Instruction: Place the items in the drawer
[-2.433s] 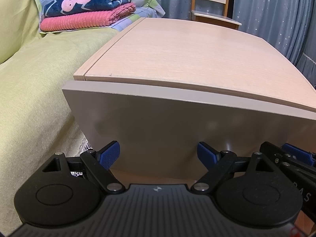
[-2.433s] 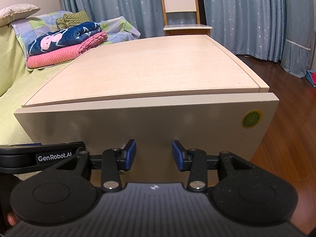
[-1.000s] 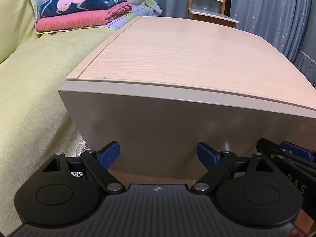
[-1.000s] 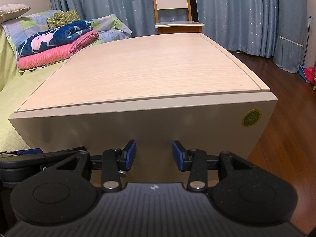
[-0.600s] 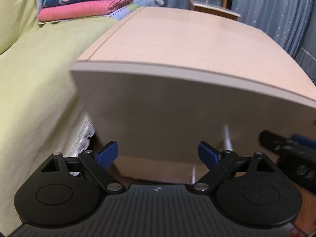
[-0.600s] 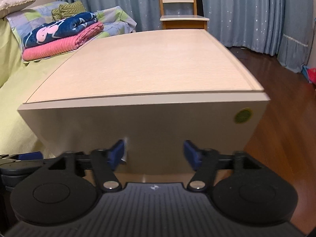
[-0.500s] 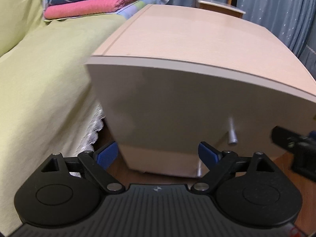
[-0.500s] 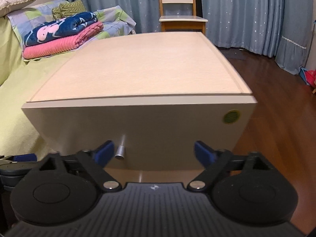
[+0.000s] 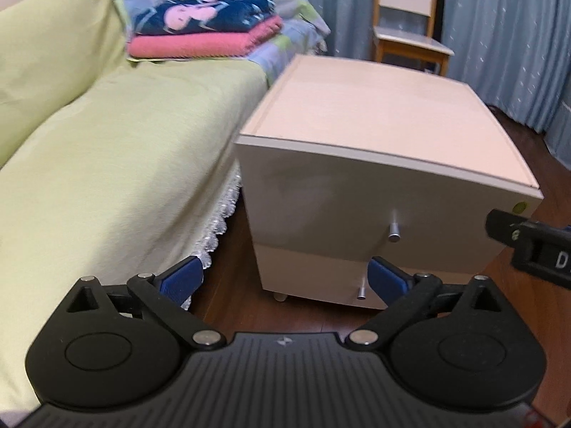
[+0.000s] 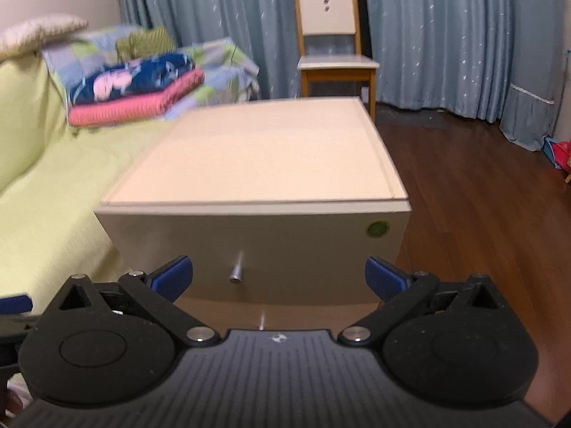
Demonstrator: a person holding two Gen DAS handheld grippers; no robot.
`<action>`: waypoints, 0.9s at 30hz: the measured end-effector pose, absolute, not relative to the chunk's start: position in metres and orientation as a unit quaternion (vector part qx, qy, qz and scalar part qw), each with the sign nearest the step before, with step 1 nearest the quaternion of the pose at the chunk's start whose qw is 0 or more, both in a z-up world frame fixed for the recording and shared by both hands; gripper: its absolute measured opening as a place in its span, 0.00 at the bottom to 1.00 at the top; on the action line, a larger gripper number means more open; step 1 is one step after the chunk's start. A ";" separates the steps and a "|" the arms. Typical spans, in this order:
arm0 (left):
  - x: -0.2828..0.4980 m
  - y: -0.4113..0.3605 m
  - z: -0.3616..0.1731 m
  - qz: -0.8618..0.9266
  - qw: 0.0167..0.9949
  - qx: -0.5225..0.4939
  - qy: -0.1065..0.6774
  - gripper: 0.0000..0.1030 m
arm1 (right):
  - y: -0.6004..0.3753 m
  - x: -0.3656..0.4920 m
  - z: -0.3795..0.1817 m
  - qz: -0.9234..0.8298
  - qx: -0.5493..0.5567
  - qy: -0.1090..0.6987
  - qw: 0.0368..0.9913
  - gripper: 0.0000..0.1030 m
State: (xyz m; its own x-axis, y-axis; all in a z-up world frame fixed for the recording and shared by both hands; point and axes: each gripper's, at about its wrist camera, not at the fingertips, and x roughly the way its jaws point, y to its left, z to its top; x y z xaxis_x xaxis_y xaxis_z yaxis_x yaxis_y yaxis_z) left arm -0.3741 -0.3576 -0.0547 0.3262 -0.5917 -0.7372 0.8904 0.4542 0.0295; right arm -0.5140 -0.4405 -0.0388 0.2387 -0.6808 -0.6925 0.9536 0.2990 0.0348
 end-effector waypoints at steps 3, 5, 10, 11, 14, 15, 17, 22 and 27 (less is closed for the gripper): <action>-0.377 -0.342 -0.041 -0.475 0.782 0.213 0.343 0.96 | -0.430 -0.522 -0.033 -0.543 0.237 0.288 0.752 0.99; -0.379 -0.333 -0.033 -0.482 0.779 0.204 0.345 0.96 | -0.424 -0.527 -0.029 -0.543 0.239 0.285 0.753 0.99; -0.393 -0.316 -0.016 -0.492 0.779 0.212 0.326 0.96 | -0.407 -0.539 -0.019 -0.543 0.243 0.279 0.754 0.99; -0.396 -0.314 -0.014 -0.492 0.778 0.214 0.326 0.96 | -0.404 -0.542 -0.016 -0.542 0.244 0.278 0.754 0.99; -0.404 -0.309 -0.011 -0.494 0.772 0.219 0.334 0.96 | -0.394 -0.549 -0.010 -0.542 0.247 0.275 0.755 0.99; -0.407 -0.307 -0.010 -0.493 0.771 0.221 0.337 0.96 | -0.390 -0.552 -0.008 -0.542 0.248 0.273 0.755 0.99; -0.412 -0.305 -0.011 -0.495 0.767 0.228 0.339 0.96 | -0.383 -0.557 -0.004 -0.542 0.250 0.271 0.756 0.99; -0.423 -0.305 -0.018 -0.498 0.759 0.245 0.339 0.96 | -0.385 -0.564 0.001 -0.546 0.255 0.285 0.746 0.99; -0.432 -0.304 -0.022 -0.504 0.756 0.255 0.331 0.96 | -0.380 -0.572 -0.001 -0.552 0.261 0.287 0.738 0.99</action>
State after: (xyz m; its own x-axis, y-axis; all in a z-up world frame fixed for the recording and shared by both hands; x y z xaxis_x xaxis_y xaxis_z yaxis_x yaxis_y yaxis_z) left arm -0.4321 -0.3038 -0.0219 0.2722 -0.5930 -0.7578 0.9311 0.3611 0.0518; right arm -0.5721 -0.3804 -0.0014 0.2258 -0.6652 -0.7117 0.9645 0.2551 0.0676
